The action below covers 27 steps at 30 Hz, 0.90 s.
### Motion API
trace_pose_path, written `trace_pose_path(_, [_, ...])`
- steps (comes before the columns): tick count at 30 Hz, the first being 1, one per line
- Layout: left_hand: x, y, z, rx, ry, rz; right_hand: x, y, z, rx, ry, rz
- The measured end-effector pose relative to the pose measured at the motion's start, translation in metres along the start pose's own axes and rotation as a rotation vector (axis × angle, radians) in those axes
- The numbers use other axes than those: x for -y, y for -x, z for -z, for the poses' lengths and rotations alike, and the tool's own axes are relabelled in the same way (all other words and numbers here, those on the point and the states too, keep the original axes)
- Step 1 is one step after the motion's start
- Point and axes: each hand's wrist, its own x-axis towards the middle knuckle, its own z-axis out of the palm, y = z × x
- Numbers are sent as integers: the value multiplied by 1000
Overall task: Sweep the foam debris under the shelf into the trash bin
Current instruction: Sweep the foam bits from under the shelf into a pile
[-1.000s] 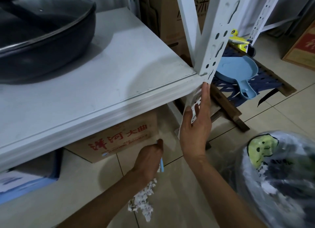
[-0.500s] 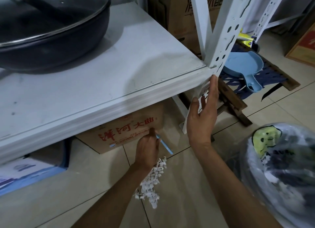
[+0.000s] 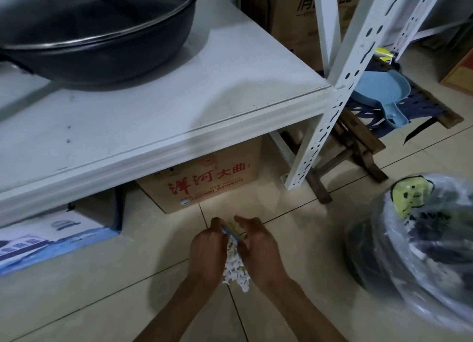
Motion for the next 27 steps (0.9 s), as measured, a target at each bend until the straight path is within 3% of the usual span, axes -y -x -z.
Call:
trace_pose_path(2, [2,9,3,-23,30,-2,1,7,-19,90,56,24])
trace_pose_path(6, [11,20,4,-61,16,51,10,6,-42,-16,177,64])
trace_pose_path(10, [24,28,7,-58,21,66,16,-1,-50,4,378,141])
trace_pose_path(15, [48,47,12,-7,159,23,5,0,-47,7,402,213])
trace_pose_path(19, [73,72,8,39,111,88,-5,4,-32,-101,330,194])
trace_pose_path(23, [82,88,-6,147,32,165,-14,12,-14,-238,354,29])
trace_pose_path(27, [75,94,-27,296,-35,228,-17,25,-24,-204,392,-36])
